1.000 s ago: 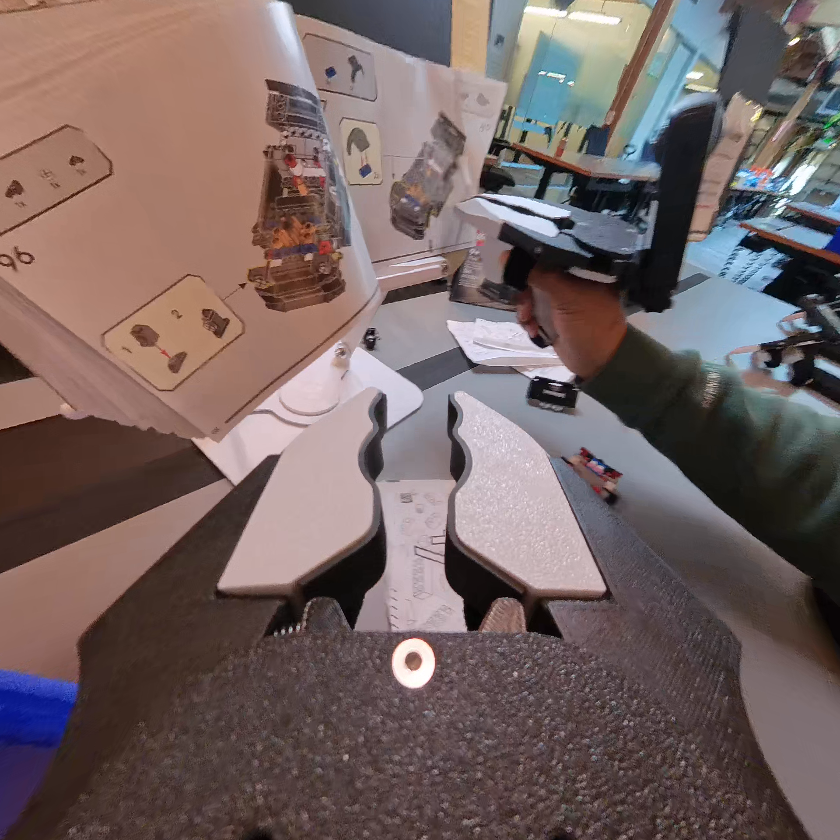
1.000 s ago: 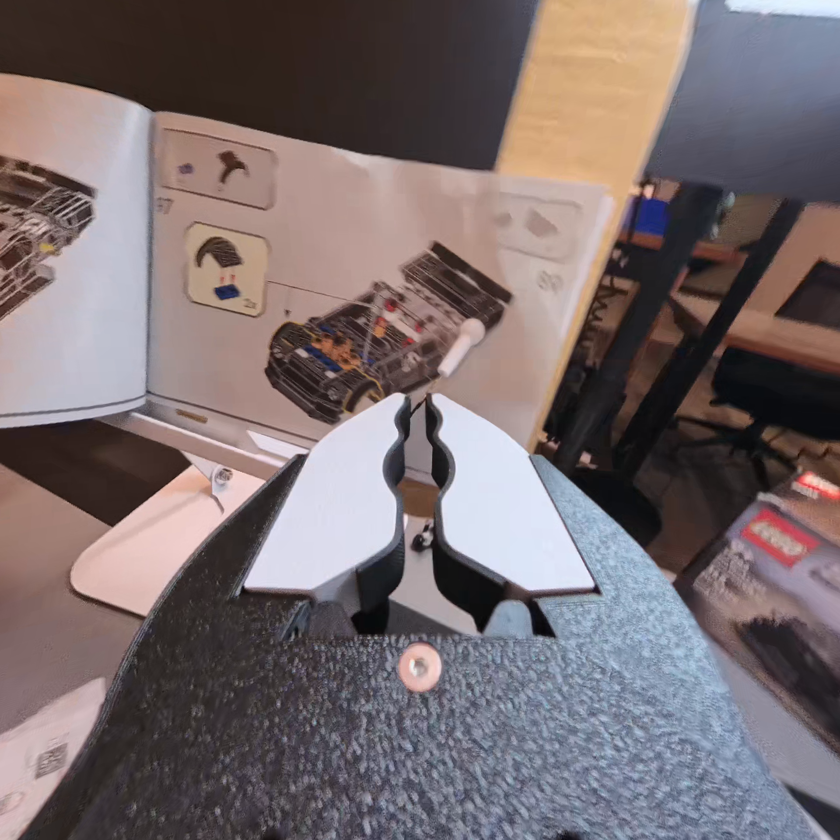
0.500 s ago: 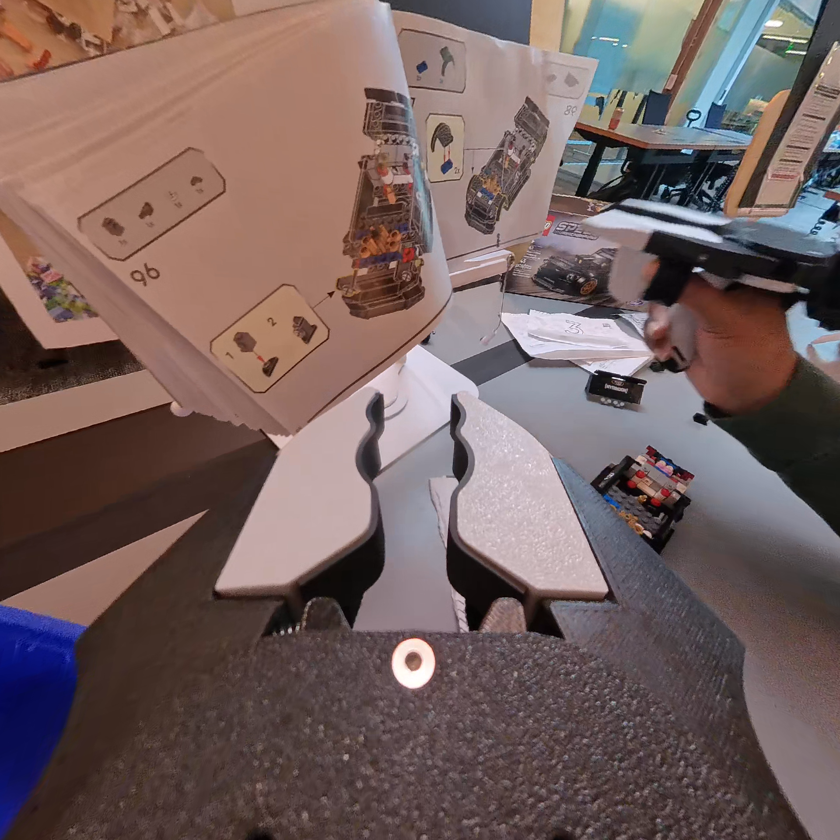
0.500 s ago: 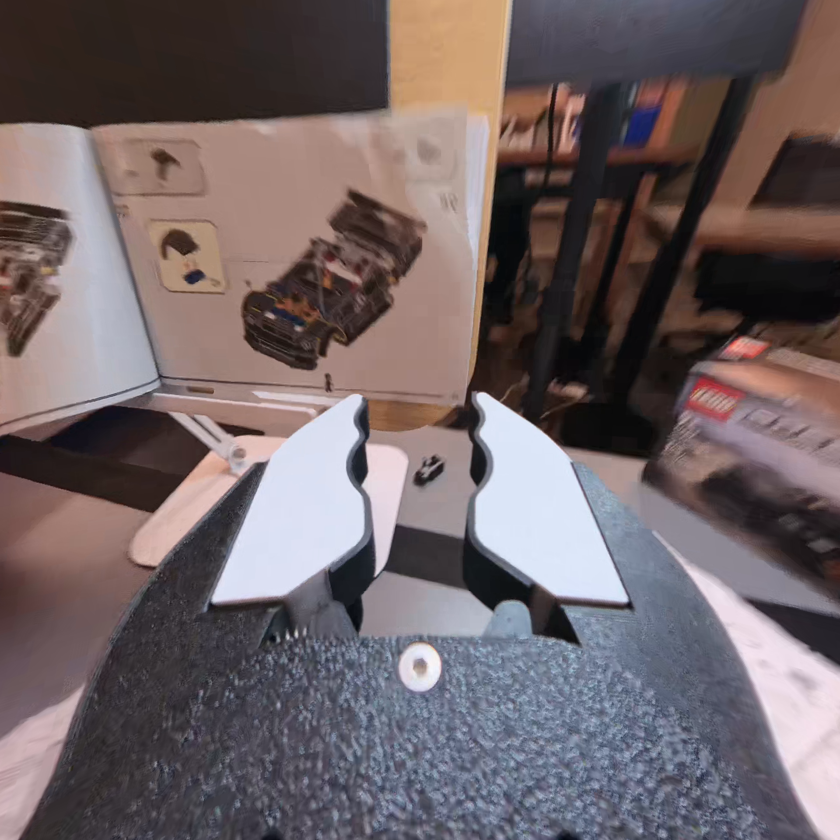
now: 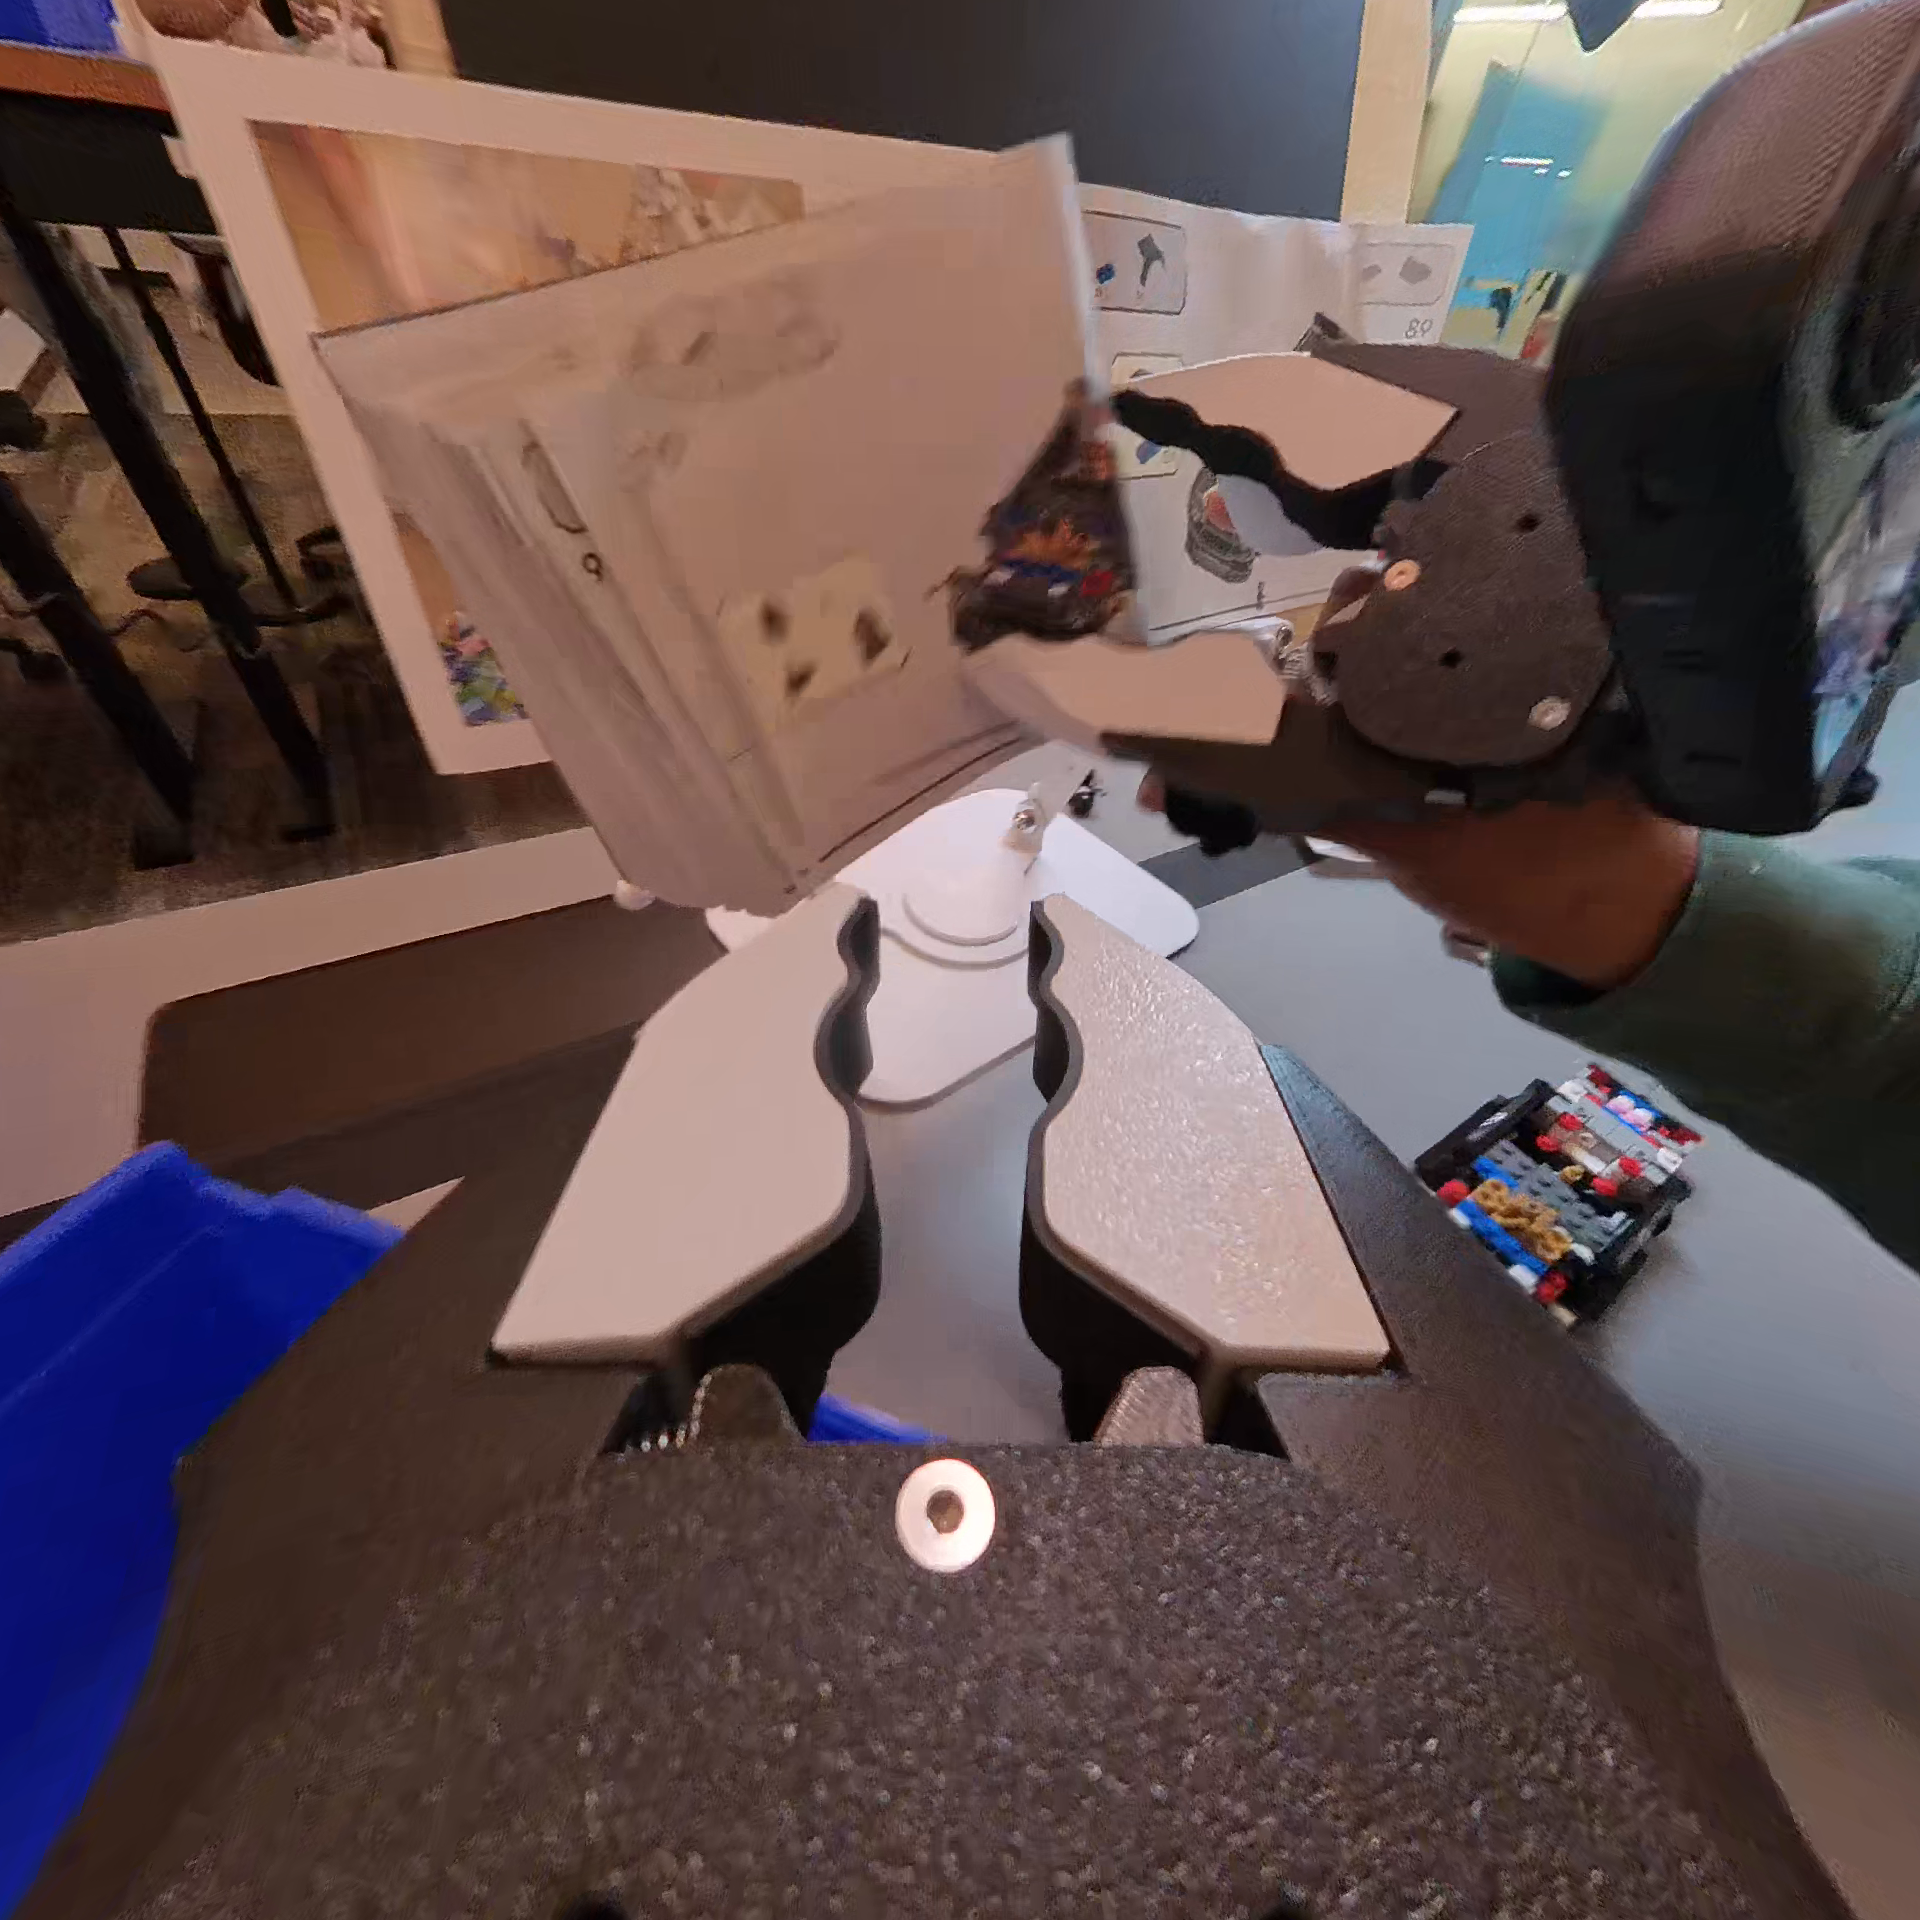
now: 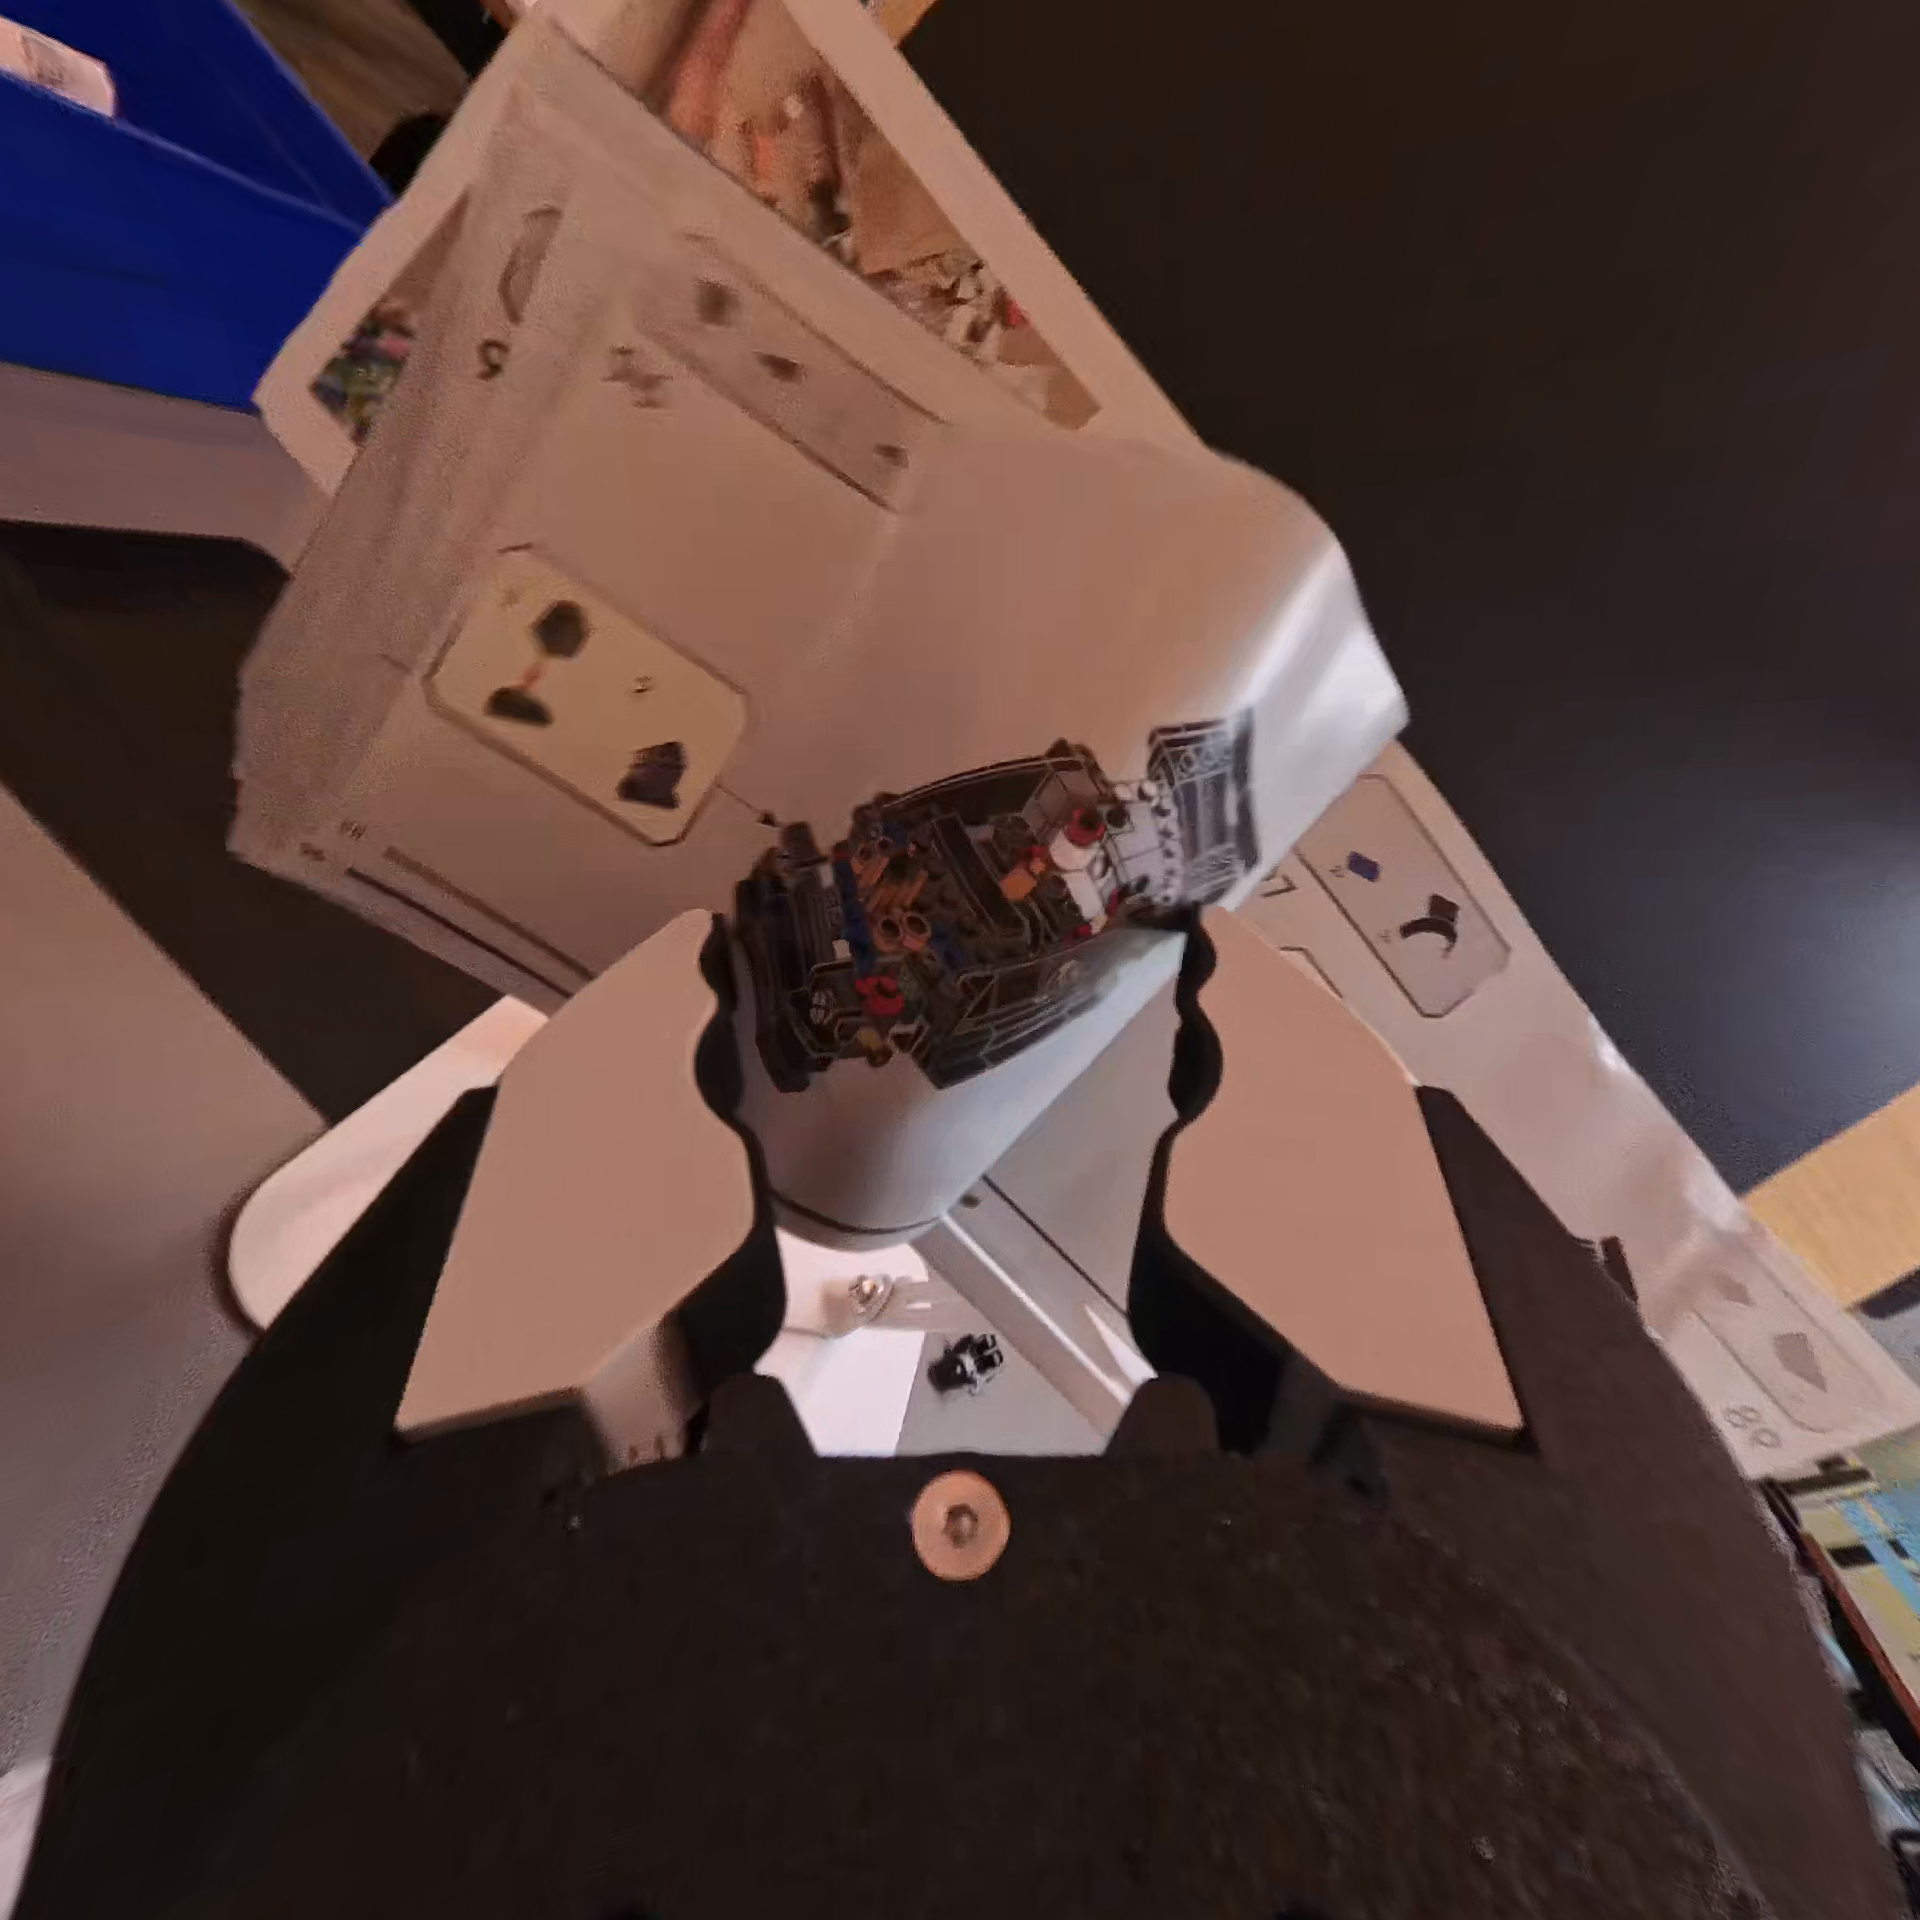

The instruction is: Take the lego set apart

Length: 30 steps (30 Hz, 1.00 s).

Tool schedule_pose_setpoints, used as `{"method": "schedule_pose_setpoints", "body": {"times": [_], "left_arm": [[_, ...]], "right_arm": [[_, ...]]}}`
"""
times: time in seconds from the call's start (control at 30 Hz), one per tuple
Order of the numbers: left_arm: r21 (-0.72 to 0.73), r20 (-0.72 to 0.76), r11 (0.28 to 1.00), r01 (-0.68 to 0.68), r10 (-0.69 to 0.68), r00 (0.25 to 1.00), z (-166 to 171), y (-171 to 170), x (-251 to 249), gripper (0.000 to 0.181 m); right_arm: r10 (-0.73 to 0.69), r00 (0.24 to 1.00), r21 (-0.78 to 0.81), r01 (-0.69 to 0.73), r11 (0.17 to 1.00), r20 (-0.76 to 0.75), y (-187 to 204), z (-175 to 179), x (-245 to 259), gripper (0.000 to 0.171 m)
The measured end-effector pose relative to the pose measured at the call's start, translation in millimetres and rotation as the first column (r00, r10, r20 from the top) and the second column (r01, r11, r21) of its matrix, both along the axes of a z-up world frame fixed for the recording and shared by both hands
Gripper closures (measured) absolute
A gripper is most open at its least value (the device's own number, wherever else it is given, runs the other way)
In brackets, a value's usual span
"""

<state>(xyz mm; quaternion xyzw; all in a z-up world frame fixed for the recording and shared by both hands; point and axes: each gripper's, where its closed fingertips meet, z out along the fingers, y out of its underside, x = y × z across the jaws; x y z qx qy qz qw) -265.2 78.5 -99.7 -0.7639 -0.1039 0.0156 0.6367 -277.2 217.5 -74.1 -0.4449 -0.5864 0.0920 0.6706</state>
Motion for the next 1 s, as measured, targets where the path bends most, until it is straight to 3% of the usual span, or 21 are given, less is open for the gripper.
{"method": "schedule_pose_setpoints", "body": {"times": [0.07, 0.2, 0.4, 0.6, 0.8, 1.0], "left_arm": [[-0.009, -0.036, 1.000, -0.024, 0.024, 0.999, -0.8, -6.6, -7.1, 0.154], [0.002, -0.017, 1.000, -0.012, 0.012, 1.000, 1.8, -1.9, -8.4, 0.154], [-0.001, -0.031, 0.999, 0.045, -0.045, 0.999, 15.8, 28.8, 2.4, 0.149], [-0.067, -0.014, 0.981, 0.180, -0.181, 0.983, 19.5, 85.2, 27.9, 0.136], [-0.168, -0.182, 0.962, 0.216, -0.246, 0.952, 25.3, 146.3, 62.8, 0.135], [-0.208, -0.248, 0.933, 0.293, -0.340, 0.907, 24.8, 185.8, 105.1, 0.132]], "right_arm": [[0.020, 0.998, -0.017, -0.021, 1.000, -0.051, 1.6, 9.7, 5.4, 0.114], [0.053, 0.993, -0.148, -0.068, 0.987, -0.105, 8.6, 18.6, 15.2, 0.128], [0.065, 0.977, -0.356, -0.137, 0.924, -0.205, 32.1, 24.5, 38.1, 0.131], [0.045, 0.972, -0.464, -0.151, 0.873, -0.232, 57.3, 16.5, 55.8, 0.137], [0.015, 0.969, -0.507, -0.143, 0.850, -0.248, 78.6, 10.2, 70.0, 0.137], [-0.153, 0.941, -0.571, -0.049, 0.819, -0.301, 125.6, 14.2, 120.3, 0.137]]}}
